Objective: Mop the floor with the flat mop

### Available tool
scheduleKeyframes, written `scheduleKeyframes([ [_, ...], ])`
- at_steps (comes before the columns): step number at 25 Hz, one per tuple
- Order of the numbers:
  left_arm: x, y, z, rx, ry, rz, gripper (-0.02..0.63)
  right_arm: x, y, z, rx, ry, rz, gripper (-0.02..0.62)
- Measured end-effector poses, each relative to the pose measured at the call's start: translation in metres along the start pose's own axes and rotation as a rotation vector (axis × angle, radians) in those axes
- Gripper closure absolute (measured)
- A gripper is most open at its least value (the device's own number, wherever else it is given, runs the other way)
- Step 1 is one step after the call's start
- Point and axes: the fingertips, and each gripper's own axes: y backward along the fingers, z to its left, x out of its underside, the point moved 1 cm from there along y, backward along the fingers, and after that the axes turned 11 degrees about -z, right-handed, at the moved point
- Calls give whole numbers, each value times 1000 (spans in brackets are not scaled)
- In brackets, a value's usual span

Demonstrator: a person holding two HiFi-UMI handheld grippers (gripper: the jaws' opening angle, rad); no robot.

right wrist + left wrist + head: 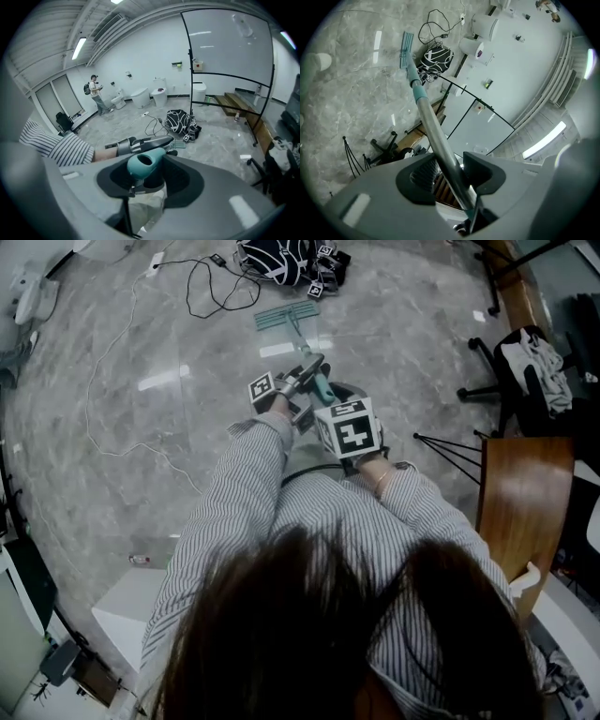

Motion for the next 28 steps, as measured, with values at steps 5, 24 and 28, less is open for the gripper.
scheduleKeyframes([
  [5,-21,-12,-21,24,27,46,428,-23,-24,6,15,-39,-23,440],
  [24,21,20,28,8,45,-2,451,38,21,0,41,30,11,459],
  [28,59,42,56,31,53,-23,454,74,59,-5,24,48,20,459],
])
